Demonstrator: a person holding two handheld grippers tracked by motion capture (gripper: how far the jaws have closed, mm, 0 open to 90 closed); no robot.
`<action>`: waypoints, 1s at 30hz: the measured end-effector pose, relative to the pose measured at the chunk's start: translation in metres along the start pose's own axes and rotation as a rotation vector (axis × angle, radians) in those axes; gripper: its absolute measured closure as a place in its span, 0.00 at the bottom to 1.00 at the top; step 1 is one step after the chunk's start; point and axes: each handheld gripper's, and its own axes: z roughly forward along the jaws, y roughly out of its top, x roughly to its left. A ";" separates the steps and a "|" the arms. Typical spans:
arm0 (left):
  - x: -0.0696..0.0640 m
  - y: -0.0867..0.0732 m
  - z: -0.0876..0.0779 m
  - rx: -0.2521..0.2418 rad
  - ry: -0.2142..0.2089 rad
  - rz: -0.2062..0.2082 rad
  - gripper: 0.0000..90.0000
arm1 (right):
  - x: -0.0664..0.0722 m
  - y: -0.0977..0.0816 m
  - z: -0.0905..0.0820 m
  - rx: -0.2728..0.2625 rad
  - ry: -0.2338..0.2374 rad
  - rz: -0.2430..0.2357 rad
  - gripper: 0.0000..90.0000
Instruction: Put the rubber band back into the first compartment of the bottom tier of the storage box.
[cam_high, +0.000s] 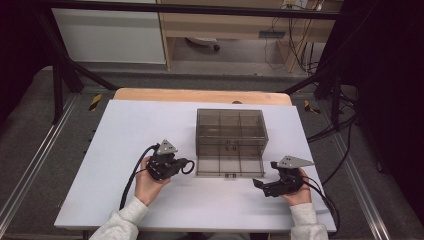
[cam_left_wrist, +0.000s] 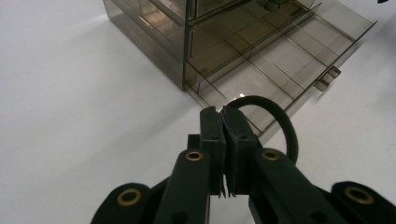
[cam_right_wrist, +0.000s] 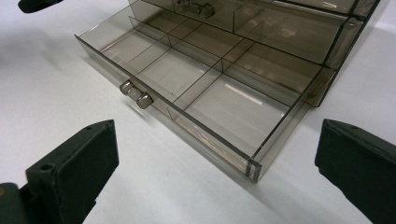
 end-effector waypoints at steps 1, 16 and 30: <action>0.000 0.000 0.000 0.000 -0.001 0.001 0.97 | 0.000 0.000 0.000 0.002 0.000 -0.001 0.00; -0.006 0.005 -0.003 -0.002 -0.005 0.015 0.97 | 0.000 0.000 0.000 0.002 0.001 0.002 0.00; -0.007 0.011 -0.006 -0.012 -0.008 0.024 0.97 | 0.001 0.000 0.001 0.002 0.002 0.002 0.00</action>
